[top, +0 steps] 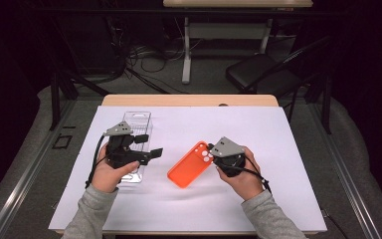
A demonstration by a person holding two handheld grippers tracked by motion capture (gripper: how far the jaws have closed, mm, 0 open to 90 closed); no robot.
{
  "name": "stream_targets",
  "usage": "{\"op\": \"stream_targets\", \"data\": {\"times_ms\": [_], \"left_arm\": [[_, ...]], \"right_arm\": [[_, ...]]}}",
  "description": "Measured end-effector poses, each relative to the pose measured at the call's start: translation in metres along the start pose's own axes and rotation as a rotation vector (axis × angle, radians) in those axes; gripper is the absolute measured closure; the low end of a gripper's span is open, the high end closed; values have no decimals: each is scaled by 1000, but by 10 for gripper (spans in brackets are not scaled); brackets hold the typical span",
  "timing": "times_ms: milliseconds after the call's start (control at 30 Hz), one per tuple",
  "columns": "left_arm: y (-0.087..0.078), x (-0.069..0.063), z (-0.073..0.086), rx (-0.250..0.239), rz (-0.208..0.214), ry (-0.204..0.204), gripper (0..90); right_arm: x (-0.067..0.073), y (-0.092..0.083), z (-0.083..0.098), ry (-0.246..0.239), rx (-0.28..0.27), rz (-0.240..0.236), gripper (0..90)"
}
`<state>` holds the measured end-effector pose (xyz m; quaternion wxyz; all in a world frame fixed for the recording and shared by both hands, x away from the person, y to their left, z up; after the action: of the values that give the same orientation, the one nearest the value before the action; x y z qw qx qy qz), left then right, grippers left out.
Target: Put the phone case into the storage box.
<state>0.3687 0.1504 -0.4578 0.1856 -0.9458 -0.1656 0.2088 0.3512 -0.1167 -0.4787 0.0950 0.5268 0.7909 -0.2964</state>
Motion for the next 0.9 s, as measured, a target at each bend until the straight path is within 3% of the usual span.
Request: {"op": "stream_targets", "data": {"times_ms": [200,467,900], "left_arm": [[5,-6,0,15,24,2,266],[16,-13,3,46,84,-33,327],[35,-23,9,82,157,-21,389]], "right_arm": [[3,0,2,-6,-3,-1,874],[6,-1,2,-12,-10,-5,874],[13,-4,1,-32,-25,-13,873]]}}
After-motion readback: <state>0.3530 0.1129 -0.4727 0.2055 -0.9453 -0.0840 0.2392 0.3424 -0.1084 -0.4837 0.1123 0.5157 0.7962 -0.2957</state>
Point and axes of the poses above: each handheld gripper's, and its own axes: y roughly forward along the jaws, z roughly out of its underside, x roughly to its left, the point moved 4 cm from there along y, roughly forward along the jaws, and after that the axes turned 15 degrees about z, right-handed, at the moved point
